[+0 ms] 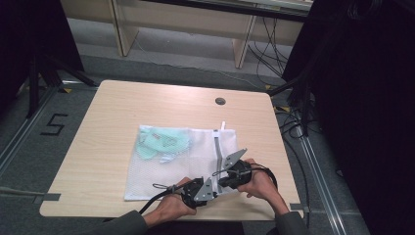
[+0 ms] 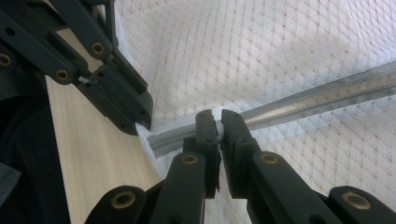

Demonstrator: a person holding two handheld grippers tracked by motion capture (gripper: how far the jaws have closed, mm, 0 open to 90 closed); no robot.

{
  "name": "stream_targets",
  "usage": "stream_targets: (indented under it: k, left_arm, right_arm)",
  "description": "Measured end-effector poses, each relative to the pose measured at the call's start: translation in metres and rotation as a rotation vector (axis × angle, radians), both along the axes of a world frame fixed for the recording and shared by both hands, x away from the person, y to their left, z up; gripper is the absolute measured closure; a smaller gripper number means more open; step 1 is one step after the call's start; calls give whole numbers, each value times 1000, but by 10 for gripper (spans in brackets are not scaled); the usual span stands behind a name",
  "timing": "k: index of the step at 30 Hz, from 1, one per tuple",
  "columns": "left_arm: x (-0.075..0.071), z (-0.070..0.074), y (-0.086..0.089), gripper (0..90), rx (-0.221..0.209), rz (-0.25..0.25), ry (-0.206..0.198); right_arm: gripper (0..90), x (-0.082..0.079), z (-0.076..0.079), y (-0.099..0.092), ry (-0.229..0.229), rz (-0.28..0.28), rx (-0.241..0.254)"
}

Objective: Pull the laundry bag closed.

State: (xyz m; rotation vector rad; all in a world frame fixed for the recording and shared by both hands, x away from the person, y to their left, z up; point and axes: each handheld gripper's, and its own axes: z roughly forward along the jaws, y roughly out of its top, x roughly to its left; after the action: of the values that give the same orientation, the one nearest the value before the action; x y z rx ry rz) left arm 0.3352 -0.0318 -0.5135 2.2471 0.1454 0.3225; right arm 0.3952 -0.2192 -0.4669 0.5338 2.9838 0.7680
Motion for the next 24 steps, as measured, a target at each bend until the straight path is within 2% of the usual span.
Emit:
stream_targets:
  k: [1,5,8,10,12,14,22,24]
  left_arm:
    - [1,0,1,887,4,0,10]
    - [1,-2,1,887,-22,17,37]
    - [2,1,3,886,17,-5,31]
    - [0,-1,1,887,-15,4,54]
    - [0,-1,1,887,-13,4,53]
    - [0,0,1,886,-18,5,56]
    - [0,-1,0,885,-13,5,56]
    - [1,0,1,885,3,-1,51]
  right_arm:
    - [868,1,0,-1,-17,14,1]
    - [868,2,-2,0,-15,9,-4]
    - [868,4,-3,1,-24,12,-3]
    - [868,4,-4,1,0,-17,-22]
    - [867,6,-4,1,5,-16,-24]
    - [868,9,-6,1,-29,-10,-19]
    - [867,14,-7,1,-36,-14,-24]
    - [867,14,-8,2,-42,-16,-22]
